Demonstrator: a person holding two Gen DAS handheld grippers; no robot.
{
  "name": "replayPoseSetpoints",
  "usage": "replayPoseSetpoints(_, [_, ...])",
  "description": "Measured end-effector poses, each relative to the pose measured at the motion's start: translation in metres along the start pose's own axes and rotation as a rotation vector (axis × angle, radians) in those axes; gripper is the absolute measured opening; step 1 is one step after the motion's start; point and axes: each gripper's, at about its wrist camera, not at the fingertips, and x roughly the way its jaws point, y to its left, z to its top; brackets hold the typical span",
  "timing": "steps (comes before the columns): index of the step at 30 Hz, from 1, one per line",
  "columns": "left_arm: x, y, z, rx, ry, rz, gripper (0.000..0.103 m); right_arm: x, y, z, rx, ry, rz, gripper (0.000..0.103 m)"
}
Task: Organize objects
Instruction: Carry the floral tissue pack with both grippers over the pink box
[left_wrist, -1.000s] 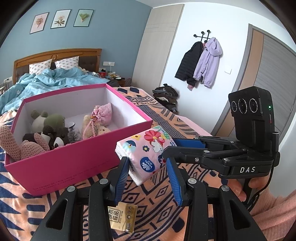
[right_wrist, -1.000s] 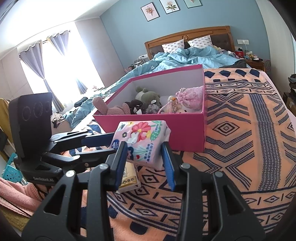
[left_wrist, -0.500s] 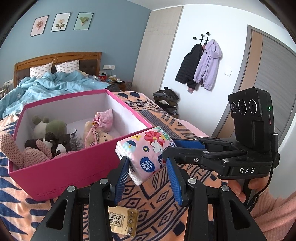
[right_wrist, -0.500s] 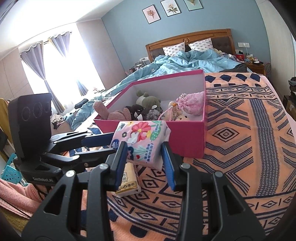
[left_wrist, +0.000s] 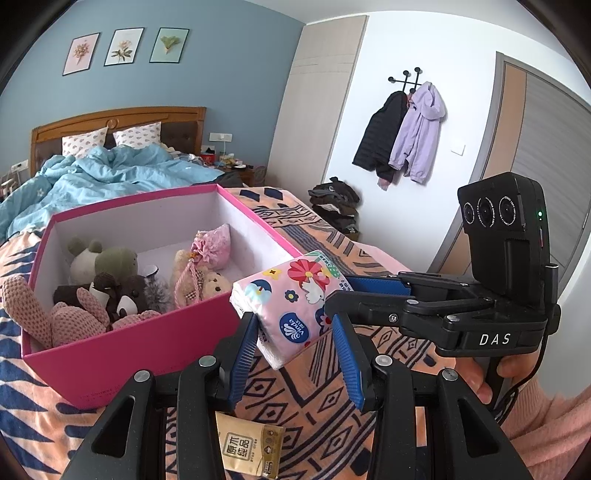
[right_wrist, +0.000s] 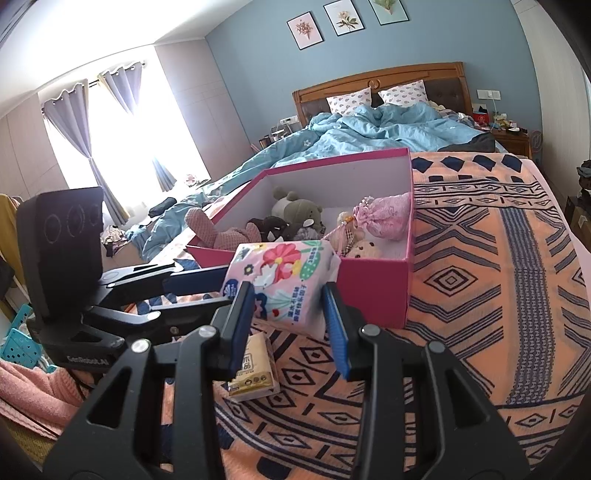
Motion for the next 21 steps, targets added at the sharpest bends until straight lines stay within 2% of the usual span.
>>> replayPoseSetpoints(21, [0.004,0.005,0.013,0.003,-0.018,0.003,0.042,0.003,-0.004,0.016,-0.001,-0.020,0.000,0.041])
